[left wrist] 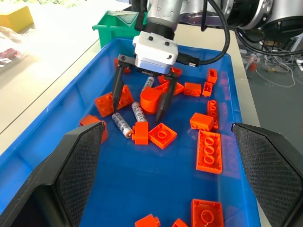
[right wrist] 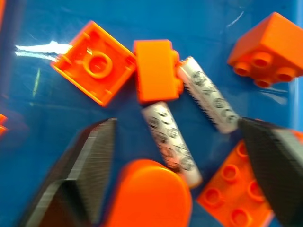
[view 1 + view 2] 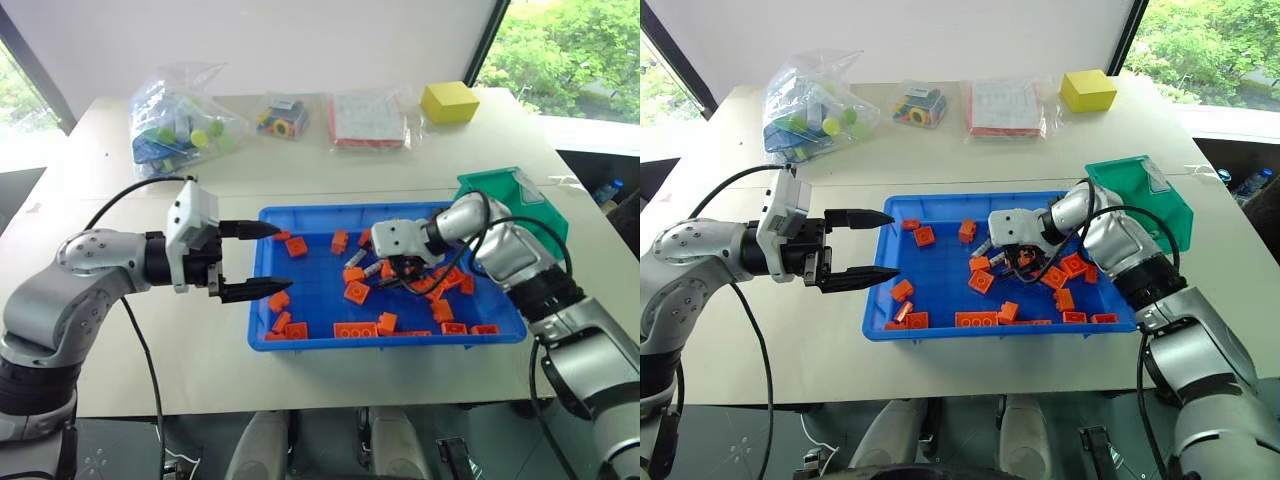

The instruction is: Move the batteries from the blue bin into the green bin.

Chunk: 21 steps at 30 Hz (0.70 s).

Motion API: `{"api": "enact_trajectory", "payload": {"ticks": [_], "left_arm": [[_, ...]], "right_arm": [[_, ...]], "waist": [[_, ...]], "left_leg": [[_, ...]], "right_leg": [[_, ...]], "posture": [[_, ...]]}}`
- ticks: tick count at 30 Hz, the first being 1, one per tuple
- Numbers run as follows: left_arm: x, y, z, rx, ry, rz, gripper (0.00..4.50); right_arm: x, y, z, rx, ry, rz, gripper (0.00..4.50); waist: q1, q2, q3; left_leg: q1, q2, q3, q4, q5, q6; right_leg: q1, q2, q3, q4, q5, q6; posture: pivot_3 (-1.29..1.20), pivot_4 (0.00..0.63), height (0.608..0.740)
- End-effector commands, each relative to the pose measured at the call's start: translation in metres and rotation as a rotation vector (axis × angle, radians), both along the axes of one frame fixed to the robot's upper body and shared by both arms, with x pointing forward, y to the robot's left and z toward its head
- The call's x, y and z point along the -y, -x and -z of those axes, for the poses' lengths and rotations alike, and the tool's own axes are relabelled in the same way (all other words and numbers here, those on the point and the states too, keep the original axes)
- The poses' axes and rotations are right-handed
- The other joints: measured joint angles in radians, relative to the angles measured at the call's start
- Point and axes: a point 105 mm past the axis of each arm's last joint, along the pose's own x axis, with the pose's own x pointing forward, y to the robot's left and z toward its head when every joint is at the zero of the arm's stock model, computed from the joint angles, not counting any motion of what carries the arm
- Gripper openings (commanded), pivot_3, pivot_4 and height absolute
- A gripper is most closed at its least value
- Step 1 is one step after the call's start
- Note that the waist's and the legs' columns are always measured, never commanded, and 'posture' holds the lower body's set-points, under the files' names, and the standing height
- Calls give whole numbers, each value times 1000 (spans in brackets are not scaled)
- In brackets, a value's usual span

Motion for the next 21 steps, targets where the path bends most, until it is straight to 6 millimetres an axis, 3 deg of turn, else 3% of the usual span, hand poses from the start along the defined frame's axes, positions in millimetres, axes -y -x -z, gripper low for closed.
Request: {"api": "enact_trajectory", "payload": {"ticks": [1,5,13,18,21], "left_arm": [[0,2,-12,59,9,-3,4500],[-1,1,-12,62,12,-11,4500],[-2,-1,-13,65,10,-13,4500],[-1,0,-13,60,6,1,4500],[-1,1,-13,58,6,1,4500]], "right_arm": [[5,3,11,-55,36,-13,2041],[3,6,12,-66,27,-25,75],[2,10,-2,-49,-52,26,32],[-2,3,-61,-1,-308,228,32],[10,5,-91,9,-439,367,32]], "waist": [[0,-1,0],[-1,-1,0],[0,-1,0],[1,0,0],[2,0,0]], "left_leg": [[0,0,0,0,0,0],[0,0,0,0,0,0],[1,0,-1,0,0,0],[0,0,-1,0,0,0],[-1,0,-1,0,0,0]], "right_leg": [[0,0,0,0,0,0],[0,0,0,1,0,0],[0,0,0,1,0,0],[-1,0,0,1,0,0],[-2,0,0,2,0,0]], "posture": [[0,150,692],[0,150,692],[0,150,692],[0,150,692],[0,150,692]]}}
